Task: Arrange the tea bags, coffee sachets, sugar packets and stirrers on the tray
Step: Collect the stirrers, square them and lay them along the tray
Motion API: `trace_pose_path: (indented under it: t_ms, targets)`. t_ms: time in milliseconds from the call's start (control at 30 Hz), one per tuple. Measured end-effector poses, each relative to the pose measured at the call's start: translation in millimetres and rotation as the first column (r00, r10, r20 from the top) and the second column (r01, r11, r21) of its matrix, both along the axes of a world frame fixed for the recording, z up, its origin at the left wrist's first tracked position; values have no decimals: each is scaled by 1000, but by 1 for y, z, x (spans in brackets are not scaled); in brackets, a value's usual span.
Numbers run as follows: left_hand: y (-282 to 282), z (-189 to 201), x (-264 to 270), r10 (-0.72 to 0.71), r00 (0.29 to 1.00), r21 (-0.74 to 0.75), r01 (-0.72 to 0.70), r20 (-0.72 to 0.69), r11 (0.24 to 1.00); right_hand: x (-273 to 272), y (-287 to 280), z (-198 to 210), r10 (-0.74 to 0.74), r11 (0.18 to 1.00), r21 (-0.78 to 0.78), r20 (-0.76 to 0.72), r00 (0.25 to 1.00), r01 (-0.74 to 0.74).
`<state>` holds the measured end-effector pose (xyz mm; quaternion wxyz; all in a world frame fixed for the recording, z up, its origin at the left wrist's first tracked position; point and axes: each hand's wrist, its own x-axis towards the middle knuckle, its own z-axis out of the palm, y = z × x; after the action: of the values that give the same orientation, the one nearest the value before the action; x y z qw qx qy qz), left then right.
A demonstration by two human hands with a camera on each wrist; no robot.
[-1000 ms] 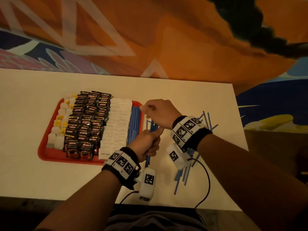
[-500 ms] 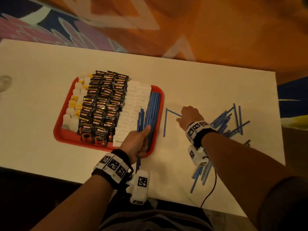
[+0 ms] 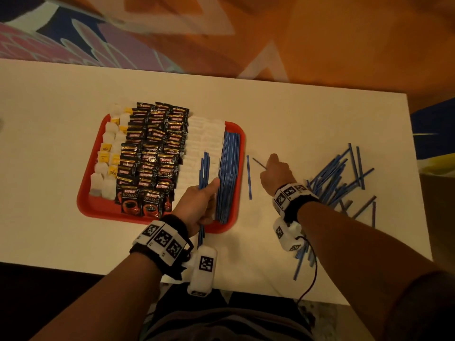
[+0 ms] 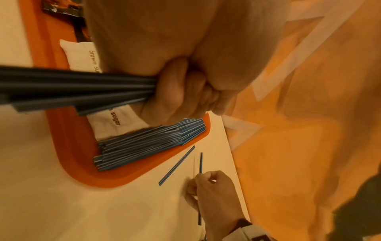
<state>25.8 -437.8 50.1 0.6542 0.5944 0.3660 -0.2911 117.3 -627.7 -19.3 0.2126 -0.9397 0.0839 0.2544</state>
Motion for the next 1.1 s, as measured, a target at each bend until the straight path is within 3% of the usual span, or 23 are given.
trace_pose_path:
  t_ms: [133,333,700,933,1100]
  targets:
    - [8,0,5,-26,1000,9,25,11,1000,-8,16,-3,-147,979,140,-16,989,148]
    - [24,4,2,-35,999,11,35,21,999,-11,43,-1,7,999,-49,-82,997,-11]
    - [37,6,5,-65,996,25,64,57,998,-25,44,-3,-70,992,-104,-40,997,66]
    - [25,15,15,-33,995,27,31,95,999,-34,24,8,-193,968,158,-12,981,193]
    - [-1,35,28,-47,980,11,45,194,999,-33,30,66,-182,900,419,109,977,121]
